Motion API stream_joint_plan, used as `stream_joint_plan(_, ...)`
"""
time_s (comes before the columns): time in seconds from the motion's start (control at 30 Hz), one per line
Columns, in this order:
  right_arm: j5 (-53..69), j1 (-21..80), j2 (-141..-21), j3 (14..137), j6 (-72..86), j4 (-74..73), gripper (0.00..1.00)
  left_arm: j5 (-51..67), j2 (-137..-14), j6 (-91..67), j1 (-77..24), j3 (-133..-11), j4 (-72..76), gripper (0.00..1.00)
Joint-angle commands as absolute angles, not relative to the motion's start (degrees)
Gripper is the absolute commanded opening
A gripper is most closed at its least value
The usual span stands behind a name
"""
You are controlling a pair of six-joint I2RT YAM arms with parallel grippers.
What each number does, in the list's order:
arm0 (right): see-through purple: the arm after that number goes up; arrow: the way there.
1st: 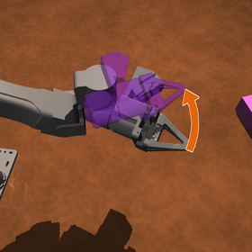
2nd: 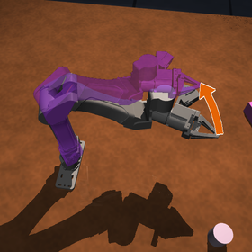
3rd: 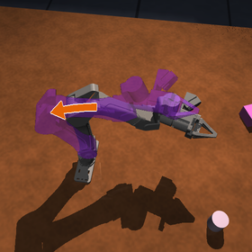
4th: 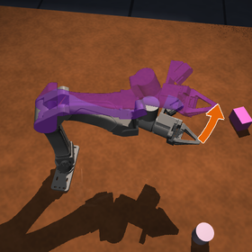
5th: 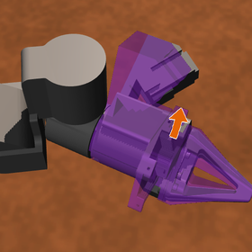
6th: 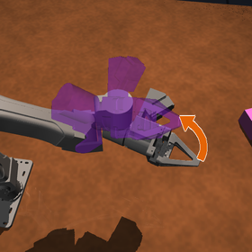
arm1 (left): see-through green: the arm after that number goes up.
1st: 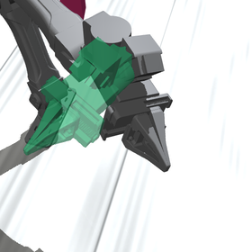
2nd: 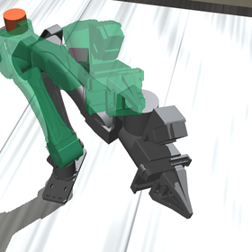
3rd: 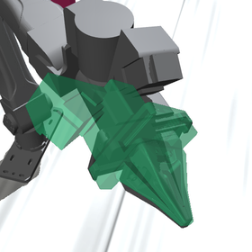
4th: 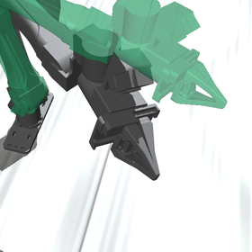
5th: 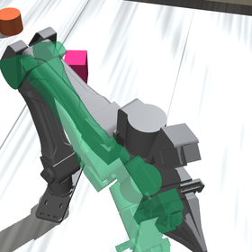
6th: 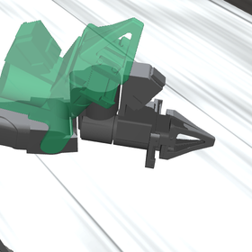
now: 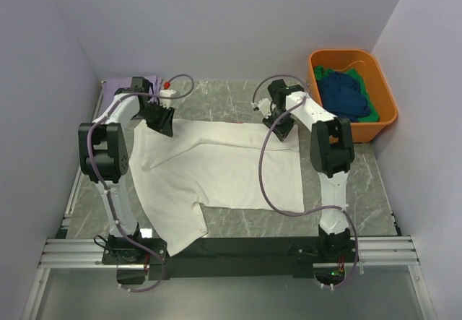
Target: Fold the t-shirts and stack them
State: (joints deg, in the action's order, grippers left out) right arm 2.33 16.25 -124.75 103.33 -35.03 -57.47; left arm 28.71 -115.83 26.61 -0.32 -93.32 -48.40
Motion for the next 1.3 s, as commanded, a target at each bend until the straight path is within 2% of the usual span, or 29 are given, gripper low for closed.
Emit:
stream_joint_plan(0.0,0.1,16.3,-127.5,106.5,-31.1,-57.0,0.29,25.3,-117.2,22.0,-1.0,-92.6,-44.0,0.43)
stream_joint_plan(0.37,-5.1,16.2,-132.5,110.5,-28.4,-57.2,0.28,20.0,-120.9,21.7,-1.8,-91.8,-41.8,0.44)
stream_joint_plan(0.67,-5.6,16.2,-133.1,111.4,-28.5,-57.7,0.28,27.0,-119.4,23.7,-2.5,-90.8,-43.2,0.33)
stream_joint_plan(0.77,-5.8,16.3,-133.1,111.4,-28.7,-57.7,0.28,29.4,-117.5,24.4,-2.8,-90.5,-43.9,0.24)
stream_joint_plan(0.9,-6.2,16.2,-132.8,111.2,-28.8,-57.7,0.27,33.9,-116.0,28.5,-3.1,-91.0,-49.2,0.01)
stream_joint_plan(1.17,-7.5,16.1,-132.2,110.5,-29.4,-56.9,0.27,36.5,-107.6,43.7,-6.5,-81.1,-59.7,0.01)
stream_joint_plan(1.27,-7.6,16.1,-132.1,110.7,-29.5,-57.0,0.27,35.2,-105.2,48.2,-8.3,-76.3,-61.0,0.07)
